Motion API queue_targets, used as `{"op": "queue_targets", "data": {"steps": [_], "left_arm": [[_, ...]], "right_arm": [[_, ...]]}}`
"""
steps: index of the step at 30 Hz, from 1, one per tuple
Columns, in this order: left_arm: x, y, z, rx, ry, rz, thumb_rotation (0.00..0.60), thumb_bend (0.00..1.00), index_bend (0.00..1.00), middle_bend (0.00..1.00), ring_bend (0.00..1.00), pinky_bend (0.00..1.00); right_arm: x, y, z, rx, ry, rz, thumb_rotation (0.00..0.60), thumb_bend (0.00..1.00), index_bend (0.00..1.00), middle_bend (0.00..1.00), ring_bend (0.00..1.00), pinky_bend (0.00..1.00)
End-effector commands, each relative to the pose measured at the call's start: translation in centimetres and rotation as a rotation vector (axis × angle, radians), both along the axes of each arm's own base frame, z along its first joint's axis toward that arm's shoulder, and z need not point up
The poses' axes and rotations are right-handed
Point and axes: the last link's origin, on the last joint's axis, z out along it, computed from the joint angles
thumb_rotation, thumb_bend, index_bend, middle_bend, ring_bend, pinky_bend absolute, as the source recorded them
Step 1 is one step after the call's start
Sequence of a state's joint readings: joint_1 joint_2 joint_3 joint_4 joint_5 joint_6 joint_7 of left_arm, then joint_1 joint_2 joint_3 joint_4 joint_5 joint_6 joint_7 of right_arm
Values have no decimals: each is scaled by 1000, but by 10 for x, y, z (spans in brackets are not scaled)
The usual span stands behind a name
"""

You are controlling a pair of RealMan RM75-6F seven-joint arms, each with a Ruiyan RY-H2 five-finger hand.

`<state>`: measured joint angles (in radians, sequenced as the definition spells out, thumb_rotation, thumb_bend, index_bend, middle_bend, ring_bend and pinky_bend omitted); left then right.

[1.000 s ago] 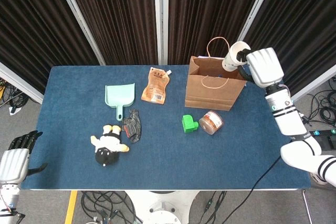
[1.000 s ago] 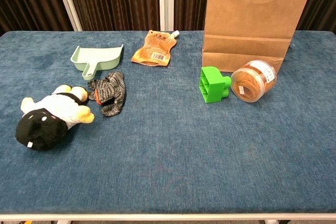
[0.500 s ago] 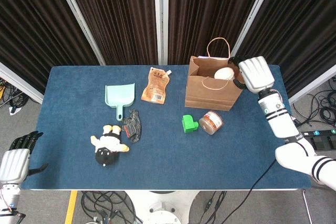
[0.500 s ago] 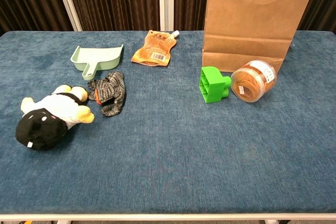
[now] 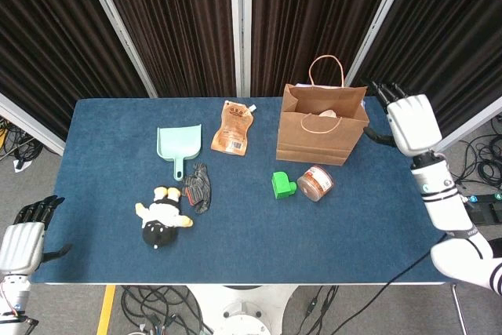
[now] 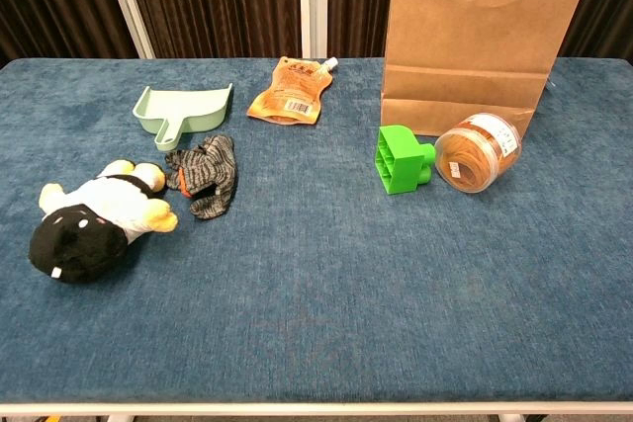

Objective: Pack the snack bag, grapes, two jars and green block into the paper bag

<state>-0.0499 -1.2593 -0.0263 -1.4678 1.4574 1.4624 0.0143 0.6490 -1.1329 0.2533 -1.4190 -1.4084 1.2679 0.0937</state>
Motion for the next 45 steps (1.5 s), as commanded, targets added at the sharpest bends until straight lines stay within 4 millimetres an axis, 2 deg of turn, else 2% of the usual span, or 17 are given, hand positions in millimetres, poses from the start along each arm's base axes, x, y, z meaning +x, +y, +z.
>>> {"op": "queue_targets", "data": {"steps": [1,6,11,17,20,24,30,38,43,45], "left_arm": [[1,1,0,-2,1,-3,600,31,204,240,184,177],[5,4,0,-3,7,-26,600,31,204,240,184,177],[7,2,1,1,8,-29,600,31,204,240,184,177],[7,-1,3,8,5,-24,600,31,204,240,184,177],[5,-4,3,11,4,-15,600,31,204,240,184,177],[3,-7,4,17,2,-3,600,31,204,240,184,177],[0,-7,3,15,0,4,600,31,204,240,184,177],[-1,-3,3,11,-1,6,600,31,204,240,184,177],[-1,-3,2,7,-5,8,600,31,204,240,184,177],[-2,-4,2,8,-6,11,600,31,204,240,184,177]], "right_arm": [[-32,43,-12,115,11,-13,600,61,238,361,362,609],[-60,76,-39,256,94,-58,600,63,253,368,361,615],[-69,85,-65,336,224,-60,600,63,244,362,337,588],[-61,70,-101,367,397,-49,600,52,51,232,118,323],[-53,57,-120,369,440,-43,600,36,5,189,67,261],[-50,45,-139,363,515,-31,600,30,0,144,19,204],[-47,31,-159,350,573,-11,600,31,0,109,0,174],[-47,25,-180,358,590,20,600,33,0,103,0,173],[-49,22,-194,374,598,22,600,68,1,144,9,192],[-50,21,-199,369,596,27,600,102,45,194,43,234]]}}
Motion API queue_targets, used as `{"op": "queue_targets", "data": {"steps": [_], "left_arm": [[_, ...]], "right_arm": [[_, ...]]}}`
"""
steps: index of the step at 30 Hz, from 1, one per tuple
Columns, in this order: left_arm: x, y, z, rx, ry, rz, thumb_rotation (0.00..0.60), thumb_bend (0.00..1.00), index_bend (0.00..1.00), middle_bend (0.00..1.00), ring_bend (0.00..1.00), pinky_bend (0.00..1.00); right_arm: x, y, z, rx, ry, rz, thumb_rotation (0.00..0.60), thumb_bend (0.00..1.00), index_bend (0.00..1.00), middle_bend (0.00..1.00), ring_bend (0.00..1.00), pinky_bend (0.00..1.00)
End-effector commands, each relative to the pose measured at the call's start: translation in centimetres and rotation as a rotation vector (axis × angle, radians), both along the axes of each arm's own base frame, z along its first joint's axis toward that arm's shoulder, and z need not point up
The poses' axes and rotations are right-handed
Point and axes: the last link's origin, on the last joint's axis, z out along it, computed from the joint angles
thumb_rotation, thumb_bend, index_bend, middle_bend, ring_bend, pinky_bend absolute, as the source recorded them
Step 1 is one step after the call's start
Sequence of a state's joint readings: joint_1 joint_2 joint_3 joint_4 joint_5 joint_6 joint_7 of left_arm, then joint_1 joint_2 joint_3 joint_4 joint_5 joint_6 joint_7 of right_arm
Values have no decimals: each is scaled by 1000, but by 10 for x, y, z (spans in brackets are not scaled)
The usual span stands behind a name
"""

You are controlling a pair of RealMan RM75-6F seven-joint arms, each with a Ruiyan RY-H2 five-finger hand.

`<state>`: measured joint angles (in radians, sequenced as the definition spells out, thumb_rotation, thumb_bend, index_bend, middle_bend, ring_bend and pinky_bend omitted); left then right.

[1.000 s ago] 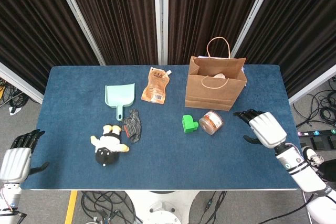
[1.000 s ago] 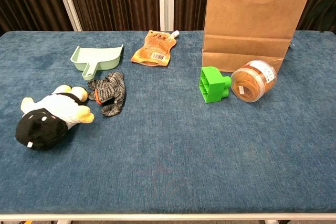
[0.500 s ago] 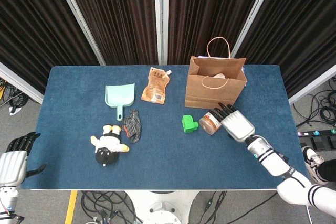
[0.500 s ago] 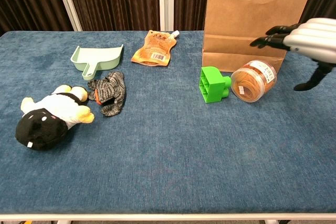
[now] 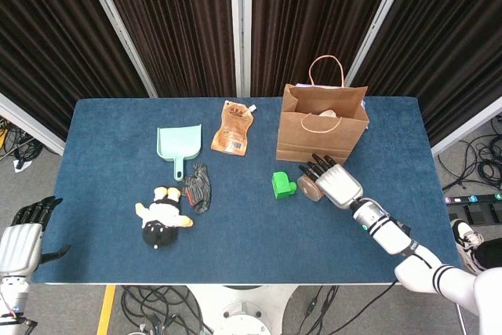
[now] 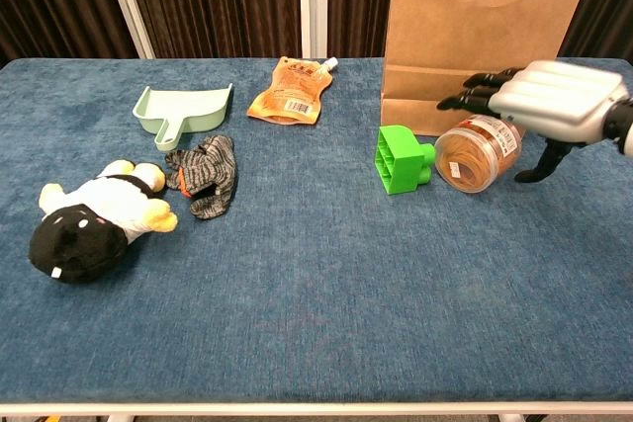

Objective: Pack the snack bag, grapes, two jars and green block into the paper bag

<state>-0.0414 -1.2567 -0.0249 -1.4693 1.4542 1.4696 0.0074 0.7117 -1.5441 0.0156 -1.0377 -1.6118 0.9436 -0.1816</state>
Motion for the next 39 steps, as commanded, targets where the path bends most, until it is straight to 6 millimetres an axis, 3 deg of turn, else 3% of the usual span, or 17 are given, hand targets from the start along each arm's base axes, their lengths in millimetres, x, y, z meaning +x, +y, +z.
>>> {"op": "queue_targets", "data": {"steps": [1,5,10,14,24,28,33,39], "left_arm": [[-1,-1,0,2,-2,4,600,31,204,240,184,177],[-3,-2,0,3,-4,9,600,31,204,240,184,177],[-2,-2,0,7,-4,4,600,31,204,240,184,177],[-2,0,1,1,1,-1,600,31,204,240,184,177],[2,2,-1,-10,6,-19,600,31,204,240,184,177],[3,3,-2,-12,7,-23,600,31,204,240,184,177],[4,2,-3,-16,8,-21,600,31,204,240,184,177],[3,1,-4,-19,7,-12,600,31,204,240,184,177]], "right_arm": [[-1,-2,-8,2,-3,7,600,127,125,246,85,277],[-5,-2,-10,-8,-34,-8,600,182,355,369,232,440],[3,2,8,-45,-145,25,600,203,455,438,319,516],[20,11,43,-86,-267,99,600,204,473,450,328,520],[78,27,158,-274,-488,269,600,204,475,453,340,533],[90,15,195,-336,-537,235,600,203,475,453,340,533],[96,-15,221,-389,-524,125,600,203,475,453,338,533],[95,-56,219,-384,-470,-19,600,203,474,453,335,530]]}}
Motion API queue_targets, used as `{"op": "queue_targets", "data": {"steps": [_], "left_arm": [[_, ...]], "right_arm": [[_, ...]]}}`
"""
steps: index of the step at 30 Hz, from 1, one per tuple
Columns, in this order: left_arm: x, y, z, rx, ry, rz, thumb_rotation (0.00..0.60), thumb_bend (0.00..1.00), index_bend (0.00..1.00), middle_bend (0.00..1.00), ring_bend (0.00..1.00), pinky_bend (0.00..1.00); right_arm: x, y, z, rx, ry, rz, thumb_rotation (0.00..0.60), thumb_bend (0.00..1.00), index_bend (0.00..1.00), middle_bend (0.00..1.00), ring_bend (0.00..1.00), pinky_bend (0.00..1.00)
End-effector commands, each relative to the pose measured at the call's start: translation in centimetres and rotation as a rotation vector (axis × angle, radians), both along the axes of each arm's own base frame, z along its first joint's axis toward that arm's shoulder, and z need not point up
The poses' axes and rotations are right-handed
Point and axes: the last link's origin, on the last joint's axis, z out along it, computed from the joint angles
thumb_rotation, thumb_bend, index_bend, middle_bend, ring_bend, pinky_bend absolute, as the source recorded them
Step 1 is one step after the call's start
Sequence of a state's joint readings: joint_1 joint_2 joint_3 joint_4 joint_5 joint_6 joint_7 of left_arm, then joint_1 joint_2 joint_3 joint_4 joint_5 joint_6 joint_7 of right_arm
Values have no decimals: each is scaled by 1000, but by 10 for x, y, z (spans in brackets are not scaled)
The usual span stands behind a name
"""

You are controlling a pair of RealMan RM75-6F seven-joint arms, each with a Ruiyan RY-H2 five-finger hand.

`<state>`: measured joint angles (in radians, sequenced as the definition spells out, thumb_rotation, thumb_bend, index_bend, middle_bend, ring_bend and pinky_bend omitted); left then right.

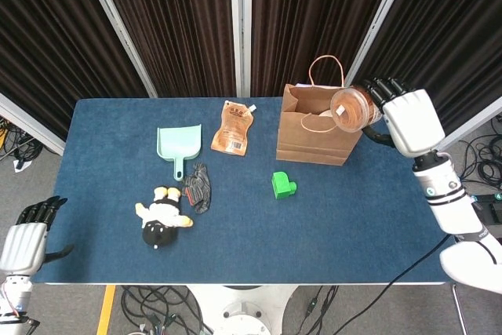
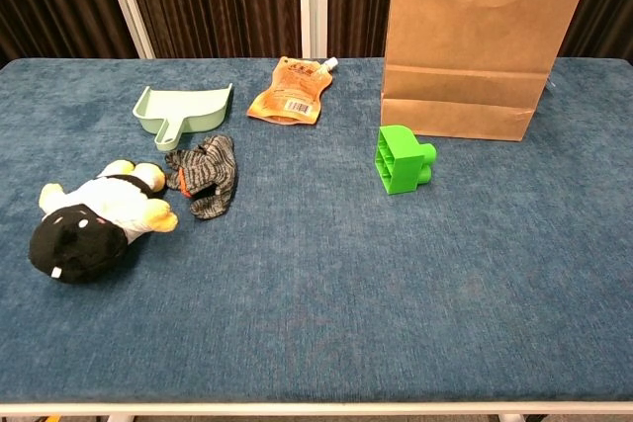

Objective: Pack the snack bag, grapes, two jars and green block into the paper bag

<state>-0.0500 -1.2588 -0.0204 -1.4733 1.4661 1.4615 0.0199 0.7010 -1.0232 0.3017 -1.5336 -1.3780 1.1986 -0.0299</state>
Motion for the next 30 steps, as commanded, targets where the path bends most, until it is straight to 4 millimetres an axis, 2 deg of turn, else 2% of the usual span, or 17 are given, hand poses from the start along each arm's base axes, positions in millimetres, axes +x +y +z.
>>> {"op": "queue_targets", "data": {"steps": [1,9,14,18,26,30], "left_arm": [[-1,-1,0,-2,1,6,600,31,204,240,184,177],[-2,1,1,-5,3,14,600,31,204,240,184,177],[-3,1,1,-5,0,21,600,31,204,240,184,177],[-4,1,0,-6,-2,24,600,31,204,240,184,177],[-4,2,0,-4,-3,23,600,31,204,240,184,177],[-5,1,0,-6,-3,24,600,31,204,240,184,177]], "right_arm": [[7,-31,-1,28,34,-78,600,203,473,452,334,530],[14,-62,-32,71,115,-144,600,204,455,452,324,492],[17,-70,-48,102,152,-166,600,203,441,449,322,476],[14,-71,-59,142,178,-202,600,203,390,418,290,440],[11,-75,-66,202,183,-271,600,202,109,254,153,317],[11,-73,-62,205,169,-275,600,203,7,184,95,258]]}}
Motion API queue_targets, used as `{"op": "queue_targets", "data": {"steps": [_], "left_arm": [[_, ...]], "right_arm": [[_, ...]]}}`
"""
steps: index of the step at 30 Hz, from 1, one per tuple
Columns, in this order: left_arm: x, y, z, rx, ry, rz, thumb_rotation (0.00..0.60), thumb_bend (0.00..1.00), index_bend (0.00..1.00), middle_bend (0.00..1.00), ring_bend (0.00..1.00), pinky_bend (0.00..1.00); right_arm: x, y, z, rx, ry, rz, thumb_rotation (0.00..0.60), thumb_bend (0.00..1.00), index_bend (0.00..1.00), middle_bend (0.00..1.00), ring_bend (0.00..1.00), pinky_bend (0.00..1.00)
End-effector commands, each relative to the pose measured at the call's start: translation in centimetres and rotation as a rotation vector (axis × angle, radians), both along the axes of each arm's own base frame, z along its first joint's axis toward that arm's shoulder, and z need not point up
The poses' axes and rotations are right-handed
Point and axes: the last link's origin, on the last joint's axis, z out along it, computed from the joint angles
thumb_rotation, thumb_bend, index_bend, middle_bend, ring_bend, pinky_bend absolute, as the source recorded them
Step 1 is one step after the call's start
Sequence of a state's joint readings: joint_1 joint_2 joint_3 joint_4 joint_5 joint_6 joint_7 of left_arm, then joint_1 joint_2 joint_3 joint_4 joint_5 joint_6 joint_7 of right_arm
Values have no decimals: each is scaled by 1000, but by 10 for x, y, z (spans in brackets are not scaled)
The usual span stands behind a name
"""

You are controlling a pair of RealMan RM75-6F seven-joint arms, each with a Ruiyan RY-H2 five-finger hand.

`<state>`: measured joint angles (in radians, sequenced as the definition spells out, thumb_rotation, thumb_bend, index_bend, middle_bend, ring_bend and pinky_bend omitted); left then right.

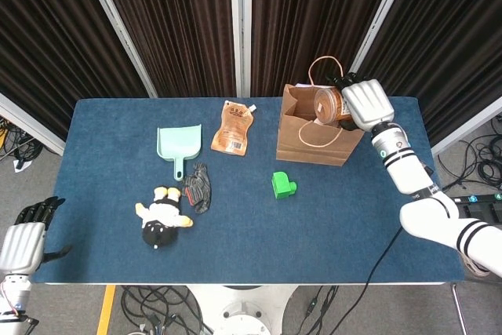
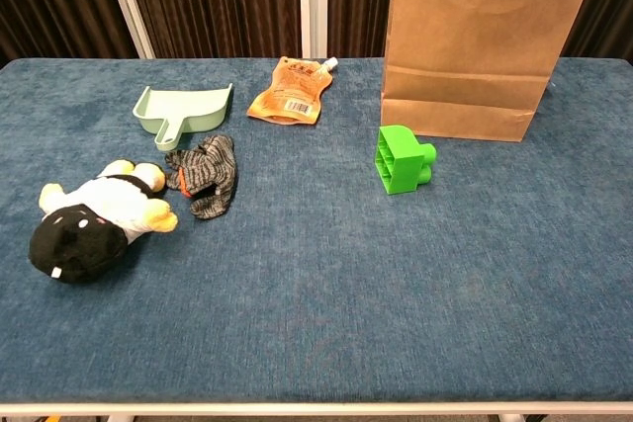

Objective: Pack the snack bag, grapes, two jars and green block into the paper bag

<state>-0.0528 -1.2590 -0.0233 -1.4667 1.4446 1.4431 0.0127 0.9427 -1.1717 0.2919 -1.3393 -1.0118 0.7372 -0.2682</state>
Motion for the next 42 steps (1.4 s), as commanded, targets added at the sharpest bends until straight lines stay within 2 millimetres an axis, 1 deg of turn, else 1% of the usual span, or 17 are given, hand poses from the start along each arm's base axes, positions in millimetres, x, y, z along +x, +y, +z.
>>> {"op": "queue_targets", "data": {"steps": [1,4,8,10,12,15,17,20,24,26,29,32,33,34,37,39,42], "left_arm": [[0,0,0,-2,-1,1,600,31,204,240,184,177],[-1,0,0,0,0,1,600,31,204,240,184,177],[1,1,0,4,1,-8,600,31,204,240,184,177],[2,1,0,5,1,-11,600,31,204,240,184,177],[2,0,1,6,2,-10,600,31,204,240,184,177],[2,-1,1,4,3,-7,600,31,204,240,184,177],[2,-1,1,5,4,-7,600,31,204,240,184,177],[3,0,3,11,6,-11,600,31,204,240,184,177],[4,-2,3,13,8,-13,600,31,204,240,184,177],[5,-2,4,13,11,-16,600,31,204,240,184,177],[6,-1,5,19,16,-23,600,31,204,240,184,177],[7,0,6,21,18,-30,600,31,204,240,184,177],[8,-1,6,20,18,-31,600,31,204,240,184,177],[8,-1,6,20,18,-30,600,31,204,240,184,177],[7,-1,5,20,15,-25,600,31,204,240,184,177],[7,-1,5,20,13,-23,600,31,204,240,184,177],[6,-1,5,20,11,-20,600,31,204,240,184,177]], "right_arm": [[1,2,4,-6,-15,2,600,203,0,174,87,248],[-2,6,10,-15,-32,-2,600,201,0,163,79,236],[-8,10,16,-22,-44,-9,600,151,0,141,67,228],[-7,15,20,-50,-76,20,600,147,0,155,67,227],[-6,25,27,-86,-128,76,600,147,0,197,81,242],[-10,48,36,-124,-203,183,600,146,55,295,175,367],[-20,66,38,-107,-231,229,600,147,145,334,247,464],[-36,90,34,-44,-245,261,600,148,229,380,293,511],[-61,128,20,74,-247,294,600,150,295,429,339,545],[-74,142,10,141,-257,281,600,159,337,462,375,568],[-89,152,-7,233,-247,225,600,175,377,496,414,597],[-97,154,-27,295,-192,190,600,175,370,490,398,593],[-99,152,-38,321,-161,170,600,171,341,469,370,571],[-99,151,-45,339,-138,156,600,154,285,429,323,529],[-90,141,-71,381,-82,119,600,72,68,257,151,353],[-77,131,-89,386,-72,119,600,35,9,184,84,282],[-56,119,-115,398,-57,130,600,5,0,119,16,231]]}}
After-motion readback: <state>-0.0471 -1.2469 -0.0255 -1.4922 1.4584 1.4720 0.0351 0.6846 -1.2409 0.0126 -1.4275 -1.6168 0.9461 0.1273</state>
